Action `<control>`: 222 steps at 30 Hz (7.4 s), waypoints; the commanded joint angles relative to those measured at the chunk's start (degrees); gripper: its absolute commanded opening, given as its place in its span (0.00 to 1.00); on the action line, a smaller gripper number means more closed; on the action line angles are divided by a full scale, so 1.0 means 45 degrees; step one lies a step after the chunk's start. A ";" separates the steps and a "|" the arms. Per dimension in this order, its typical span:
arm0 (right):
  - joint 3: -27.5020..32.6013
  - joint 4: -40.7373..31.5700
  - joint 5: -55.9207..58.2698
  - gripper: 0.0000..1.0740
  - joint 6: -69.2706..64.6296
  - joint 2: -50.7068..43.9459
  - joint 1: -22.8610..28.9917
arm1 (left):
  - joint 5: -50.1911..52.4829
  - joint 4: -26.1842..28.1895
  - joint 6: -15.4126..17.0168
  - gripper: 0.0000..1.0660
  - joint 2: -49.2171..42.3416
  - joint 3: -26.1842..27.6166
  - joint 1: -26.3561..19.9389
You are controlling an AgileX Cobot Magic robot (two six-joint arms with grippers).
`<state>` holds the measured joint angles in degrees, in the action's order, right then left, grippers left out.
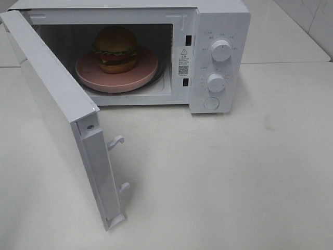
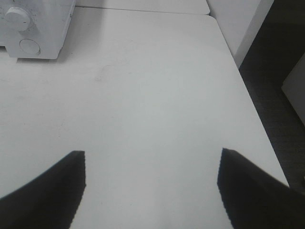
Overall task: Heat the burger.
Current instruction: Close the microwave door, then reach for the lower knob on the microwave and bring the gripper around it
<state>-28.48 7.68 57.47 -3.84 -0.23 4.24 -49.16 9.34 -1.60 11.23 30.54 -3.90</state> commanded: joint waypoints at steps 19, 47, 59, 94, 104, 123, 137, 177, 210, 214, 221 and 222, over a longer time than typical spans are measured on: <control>0.0000 0.0115 -0.0102 0.71 -0.0025 -0.0344 -0.0089 | 0.8429 0.0166 -0.1350 0.00 0.2661 -0.2636 -0.0025; 0.0000 0.0115 -0.0102 0.71 -0.0025 -0.0344 -0.0089 | 1.4910 -0.2419 -0.1222 0.00 0.8696 -0.3985 0.1413; 0.0000 0.0115 -0.0102 0.71 -0.0013 -0.0344 -0.0089 | 1.7456 -0.3400 -0.0942 0.00 1.1536 -0.3985 0.3234; 0.0000 0.0115 -0.0102 0.71 -0.0025 -0.0344 -0.0089 | 2.2231 -0.1795 0.0102 0.00 1.7482 -0.1464 0.6685; 0.0000 0.0115 -0.0102 0.71 -0.0025 -0.0344 -0.0089 | 2.2205 0.0255 0.0051 0.00 1.8844 0.0191 0.7703; 0.0000 0.0115 -0.0102 0.71 -0.0025 -0.0344 -0.0089 | 2.1365 0.5564 -0.3056 0.00 2.1174 0.4062 0.9689; 0.0000 0.0115 -0.0102 0.71 -0.0025 -0.0344 -0.0089 | 2.0652 0.7283 -0.4826 0.00 2.2549 0.6863 0.9715; 0.0000 0.0115 -0.0102 0.71 -0.0025 -0.0344 -0.0089 | 0.5640 0.4838 -0.4940 0.94 1.8220 0.4609 0.9740; 0.0000 0.0115 -0.0102 0.71 -0.0025 -0.0344 -0.0089 | -0.3731 -0.0153 -0.0535 0.94 0.9766 0.4062 0.0216; 0.0000 0.0115 -0.0102 0.71 -0.0025 -0.0344 -0.0089 | -0.3629 -0.0828 -0.0267 0.94 0.7843 0.3183 0.0216; 0.0000 0.0115 -0.0102 0.71 -0.0025 -0.0344 -0.0089 | -0.3005 -0.0789 -0.0280 0.94 0.5564 0.1923 0.0216; 0.0000 0.0115 -0.0102 0.71 -0.0025 -0.0344 -0.0089 | -0.2661 -0.0789 -0.0280 0.94 0.4966 0.1566 0.0216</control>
<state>-28.48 7.68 57.47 -3.84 -0.23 4.24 -62.40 5.84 -3.27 34.49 38.16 -2.75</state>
